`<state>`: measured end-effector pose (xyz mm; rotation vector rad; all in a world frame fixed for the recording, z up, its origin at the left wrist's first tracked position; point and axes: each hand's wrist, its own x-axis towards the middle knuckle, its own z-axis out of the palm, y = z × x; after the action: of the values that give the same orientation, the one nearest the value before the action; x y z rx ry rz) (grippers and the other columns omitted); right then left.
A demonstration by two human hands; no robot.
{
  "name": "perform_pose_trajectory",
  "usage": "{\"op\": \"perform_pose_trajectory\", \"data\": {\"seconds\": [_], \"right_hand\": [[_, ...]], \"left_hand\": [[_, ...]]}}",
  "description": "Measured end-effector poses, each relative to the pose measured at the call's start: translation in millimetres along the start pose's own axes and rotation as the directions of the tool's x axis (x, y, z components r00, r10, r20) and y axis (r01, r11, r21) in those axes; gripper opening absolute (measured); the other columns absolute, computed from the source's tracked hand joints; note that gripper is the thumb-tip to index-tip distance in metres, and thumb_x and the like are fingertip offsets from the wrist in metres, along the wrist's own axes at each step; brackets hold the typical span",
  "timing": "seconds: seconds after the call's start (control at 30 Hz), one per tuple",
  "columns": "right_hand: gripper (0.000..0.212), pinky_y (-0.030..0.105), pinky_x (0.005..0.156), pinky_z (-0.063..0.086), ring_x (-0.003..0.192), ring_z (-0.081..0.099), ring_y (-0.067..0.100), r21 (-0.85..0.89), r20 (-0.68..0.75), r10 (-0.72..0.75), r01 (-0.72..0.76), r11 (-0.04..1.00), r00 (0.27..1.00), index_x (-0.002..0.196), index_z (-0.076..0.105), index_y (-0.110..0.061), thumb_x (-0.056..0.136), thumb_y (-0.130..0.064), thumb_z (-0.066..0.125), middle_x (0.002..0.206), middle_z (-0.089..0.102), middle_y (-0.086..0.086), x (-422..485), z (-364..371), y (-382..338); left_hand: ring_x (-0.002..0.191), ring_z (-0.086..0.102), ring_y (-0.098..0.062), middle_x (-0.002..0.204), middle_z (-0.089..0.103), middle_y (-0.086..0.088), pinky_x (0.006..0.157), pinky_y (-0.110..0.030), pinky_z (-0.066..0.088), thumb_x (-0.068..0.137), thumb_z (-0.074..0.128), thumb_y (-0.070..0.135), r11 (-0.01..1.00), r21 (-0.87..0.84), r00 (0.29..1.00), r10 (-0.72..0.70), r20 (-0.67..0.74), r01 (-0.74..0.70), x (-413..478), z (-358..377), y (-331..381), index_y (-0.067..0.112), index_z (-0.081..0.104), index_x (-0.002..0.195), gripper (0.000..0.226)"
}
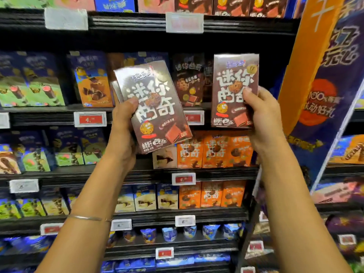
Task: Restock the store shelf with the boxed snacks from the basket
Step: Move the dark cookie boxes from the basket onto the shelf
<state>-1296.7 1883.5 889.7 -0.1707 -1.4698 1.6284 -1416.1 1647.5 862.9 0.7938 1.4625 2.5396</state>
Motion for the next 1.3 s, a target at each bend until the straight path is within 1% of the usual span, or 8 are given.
{"op": "perform_pose_trajectory", "data": {"seconds": [0.17, 0.43, 0.8, 1.0, 1.07, 1.17, 1.23, 1.3], "right_hand": [[0.033, 0.026, 0.074, 0.059, 0.1, 0.071, 0.015, -0.212, -0.072, -0.096, 0.079, 0.974, 0.993, 0.135, 0.053, -0.012, 0.103, -0.021, 0.055, 0.12, 0.068, 0.005, 61, 3, 24], [0.026, 0.024, 0.068, 0.055, 0.095, 0.068, 0.013, -0.319, -0.117, -0.096, 0.054, 0.946, 0.988, 0.13, 0.047, -0.013, 0.105, -0.021, 0.05, 0.115, 0.064, 0.003, 131, 10, 36], [0.028, 0.046, 0.089, 0.059, 0.107, 0.066, 0.03, -0.558, -0.096, 0.063, -0.106, 0.823, 0.993, 0.128, 0.049, -0.005, 0.1, -0.009, 0.048, 0.124, 0.063, 0.016, 170, 37, 56], [0.039, 0.041, 0.099, 0.05, 0.125, 0.054, 0.033, -0.711, -0.129, 0.047, -0.126, 0.691, 0.99, 0.138, 0.044, -0.006, 0.102, -0.02, 0.048, 0.138, 0.054, 0.017, 156, 51, 55], [0.049, 0.045, 0.104, 0.049, 0.129, 0.052, 0.03, -0.667, -0.175, -0.061, -0.072, 0.742, 0.983, 0.145, 0.037, -0.01, 0.103, -0.033, 0.05, 0.143, 0.051, 0.014, 135, 51, 43], [0.039, 0.032, 0.092, 0.053, 0.108, 0.061, 0.008, -0.462, -0.123, -0.229, 0.149, 0.874, 0.966, 0.13, 0.053, -0.02, 0.1, -0.044, 0.052, 0.12, 0.062, -0.003, 70, 55, 19], [0.03, 0.026, 0.082, 0.054, 0.1, 0.066, 0.002, -0.276, 0.058, -0.163, 0.173, 0.945, 0.985, 0.113, 0.061, -0.027, 0.096, -0.052, 0.054, 0.112, 0.068, -0.007, 21, 61, 9], [0.033, 0.023, 0.075, 0.057, 0.099, 0.071, 0.005, -0.108, 0.283, -0.029, 0.062, 0.992, 0.959, 0.116, 0.062, -0.025, 0.095, -0.05, 0.061, 0.114, 0.072, -0.004, -19, 70, 5]], "left_hand": [[0.092, 0.078, -0.019, 0.106, 0.079, 0.003, 0.071, -0.035, 0.063, 0.07, 0.068, 0.055, 0.999, -0.024, 0.998, 0.038, 0.045, -0.037, 7, 18, -11, 0.018, 0.058, 0.126, 0.068], [0.089, 0.079, -0.016, 0.101, 0.081, 0.003, 0.068, -0.031, 0.063, 0.092, 0.053, 0.044, 0.998, -0.042, 0.992, 0.059, 0.11, -0.055, 21, 27, -17, 0.021, 0.065, 0.117, 0.036], [0.088, 0.078, -0.015, 0.1, 0.081, 0.002, 0.07, -0.03, 0.062, 0.08, 0.062, 0.05, 0.993, -0.049, 0.979, 0.11, 0.169, -0.103, 33, 27, -7, 0.03, 0.081, 0.098, 0.032], [0.089, 0.078, -0.017, 0.101, 0.081, 0.001, 0.072, -0.031, 0.062, 0.078, 0.064, 0.052, 0.996, -0.038, 0.982, 0.082, 0.172, -0.077, 34, 28, -7, 0.025, 0.077, 0.104, 0.04], [0.091, 0.078, -0.018, 0.104, 0.08, -0.001, 0.073, -0.032, 0.062, 0.076, 0.065, 0.052, 0.997, -0.029, 0.986, 0.073, 0.149, -0.07, 34, 28, -10, 0.016, 0.068, 0.12, 0.057], [0.1, 0.076, -0.025, 0.121, 0.074, -0.011, 0.078, -0.036, 0.061, 0.072, 0.069, 0.053, 0.997, 0.006, 0.991, 0.071, 0.11, -0.072, 32, 27, -11, 0.004, 0.049, 0.145, 0.091], [0.11, 0.073, -0.032, 0.136, 0.068, -0.018, 0.084, -0.041, 0.06, 0.07, 0.07, 0.054, 0.998, 0.022, 0.991, 0.06, 0.119, -0.063, 29, 29, -11, 0.004, 0.044, 0.151, 0.098], [0.121, 0.068, -0.039, 0.141, 0.063, -0.022, 0.094, -0.048, 0.059, 0.07, 0.07, 0.053, 0.998, 0.034, 0.988, 0.045, 0.147, -0.051, 25, 31, -12, 0.004, 0.044, 0.152, 0.099]]}}
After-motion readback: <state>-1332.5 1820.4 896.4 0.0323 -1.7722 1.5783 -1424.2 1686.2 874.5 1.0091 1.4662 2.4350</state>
